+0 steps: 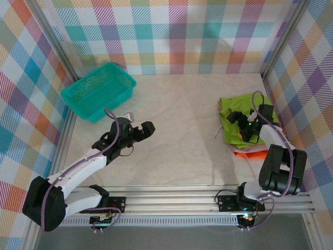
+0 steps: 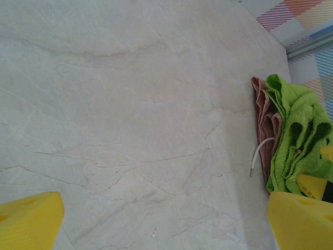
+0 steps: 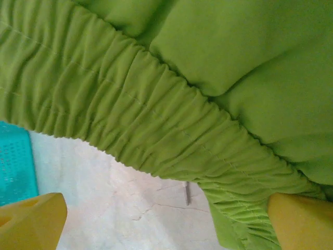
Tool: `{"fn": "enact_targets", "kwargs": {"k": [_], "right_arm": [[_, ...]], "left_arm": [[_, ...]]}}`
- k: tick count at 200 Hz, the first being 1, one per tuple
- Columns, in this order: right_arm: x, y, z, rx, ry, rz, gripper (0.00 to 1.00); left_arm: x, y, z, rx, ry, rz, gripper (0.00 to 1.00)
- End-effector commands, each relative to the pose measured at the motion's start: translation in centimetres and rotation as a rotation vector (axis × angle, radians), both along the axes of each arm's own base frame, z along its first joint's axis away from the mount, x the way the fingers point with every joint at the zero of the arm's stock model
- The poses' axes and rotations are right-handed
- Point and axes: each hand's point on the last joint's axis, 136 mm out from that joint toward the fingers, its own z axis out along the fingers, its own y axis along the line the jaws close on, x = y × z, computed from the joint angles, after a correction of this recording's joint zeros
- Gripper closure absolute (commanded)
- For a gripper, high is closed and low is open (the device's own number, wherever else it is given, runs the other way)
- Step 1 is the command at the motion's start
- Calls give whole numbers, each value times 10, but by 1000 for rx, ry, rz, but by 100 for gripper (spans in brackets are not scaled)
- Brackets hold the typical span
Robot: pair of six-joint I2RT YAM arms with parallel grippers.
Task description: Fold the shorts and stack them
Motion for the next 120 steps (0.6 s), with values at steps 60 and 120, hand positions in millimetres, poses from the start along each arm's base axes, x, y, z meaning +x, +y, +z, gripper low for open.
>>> {"fn": "enact_targets", "kwargs": {"k": [60, 120], "right_arm": [[2, 10, 144, -255, -563, 61, 1], [-6, 21, 100, -665, -815, 182, 1]], "left_arm": [[7, 94, 67, 447, -247, 272, 0], [20, 141, 52, 705, -495, 445, 0]]}}
